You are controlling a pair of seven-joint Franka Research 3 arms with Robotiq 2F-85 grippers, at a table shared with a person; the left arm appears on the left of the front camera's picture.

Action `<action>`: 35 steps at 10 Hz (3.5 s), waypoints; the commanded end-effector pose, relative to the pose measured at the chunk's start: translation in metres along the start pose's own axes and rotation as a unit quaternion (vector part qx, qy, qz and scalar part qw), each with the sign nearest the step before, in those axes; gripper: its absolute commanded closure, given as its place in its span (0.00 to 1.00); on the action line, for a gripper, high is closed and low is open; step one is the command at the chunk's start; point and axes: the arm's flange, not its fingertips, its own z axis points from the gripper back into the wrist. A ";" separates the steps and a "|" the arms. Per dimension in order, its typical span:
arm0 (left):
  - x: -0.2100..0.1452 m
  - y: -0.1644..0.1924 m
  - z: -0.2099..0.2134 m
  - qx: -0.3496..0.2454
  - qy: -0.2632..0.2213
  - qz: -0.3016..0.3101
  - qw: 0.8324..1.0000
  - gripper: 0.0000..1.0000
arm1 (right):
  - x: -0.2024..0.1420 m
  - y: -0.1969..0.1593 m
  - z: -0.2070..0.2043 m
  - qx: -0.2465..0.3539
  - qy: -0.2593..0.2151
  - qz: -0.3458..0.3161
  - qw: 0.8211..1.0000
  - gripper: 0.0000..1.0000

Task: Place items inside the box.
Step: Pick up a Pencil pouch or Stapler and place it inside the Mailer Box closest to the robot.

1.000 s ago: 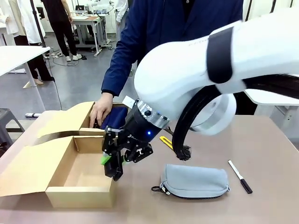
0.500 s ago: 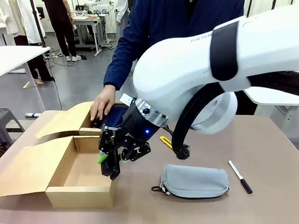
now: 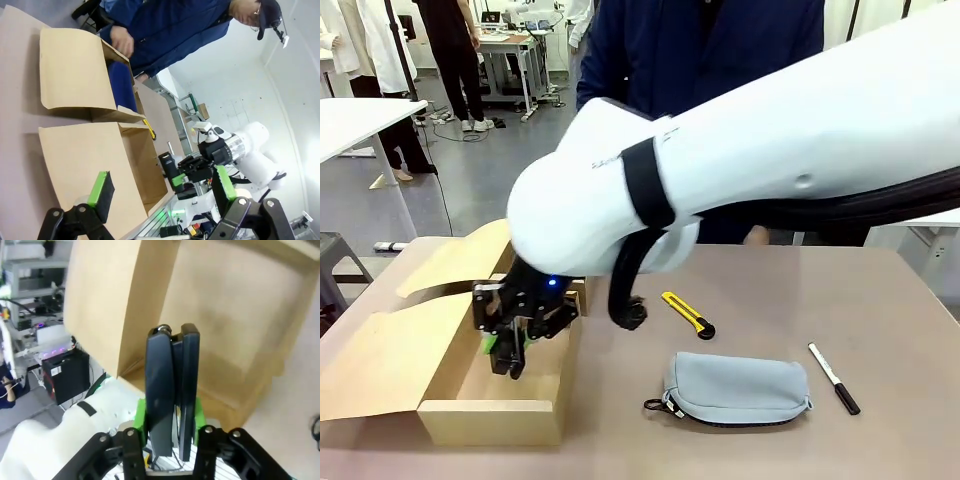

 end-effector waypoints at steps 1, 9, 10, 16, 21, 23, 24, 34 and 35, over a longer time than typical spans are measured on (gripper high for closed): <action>0.001 -0.001 0.000 -0.011 -0.009 -0.013 1.000 0.00 | 0.024 0.034 -0.020 -0.019 0.013 -0.018 1.000 0.59; 0.001 -0.001 0.000 -0.011 -0.009 -0.013 1.000 0.00 | 0.032 0.024 -0.028 -0.031 -0.014 -0.044 0.998 0.00; 0.001 -0.001 0.000 -0.011 -0.009 -0.013 1.000 0.00 | 0.031 0.023 -0.027 -0.029 -0.015 -0.044 0.998 0.00; 0.001 -0.001 0.000 -0.011 -0.009 -0.013 1.000 0.00 | 0.027 0.009 -0.011 -0.006 -0.031 -0.038 0.999 0.00; 0.001 -0.001 0.000 -0.011 -0.009 -0.013 1.000 0.00 | -0.022 -0.116 0.146 0.144 0.019 -0.043 0.988 0.00; 0.001 -0.001 0.000 -0.011 -0.009 -0.013 1.000 0.00 | -0.062 -0.160 0.191 0.169 -0.064 -0.107 0.978 0.00; 0.001 -0.001 0.000 -0.011 -0.009 -0.013 1.000 0.00 | -0.087 -0.183 0.223 0.227 -0.119 -0.097 0.962 0.00; 0.001 -0.001 0.000 -0.011 -0.009 -0.013 1.000 0.00 | -0.314 -0.394 0.241 0.211 -0.204 -0.258 0.920 0.00; 0.001 -0.001 0.000 -0.011 -0.009 -0.013 1.000 0.00 | -0.327 -0.397 0.230 0.198 -0.172 -0.252 0.931 0.00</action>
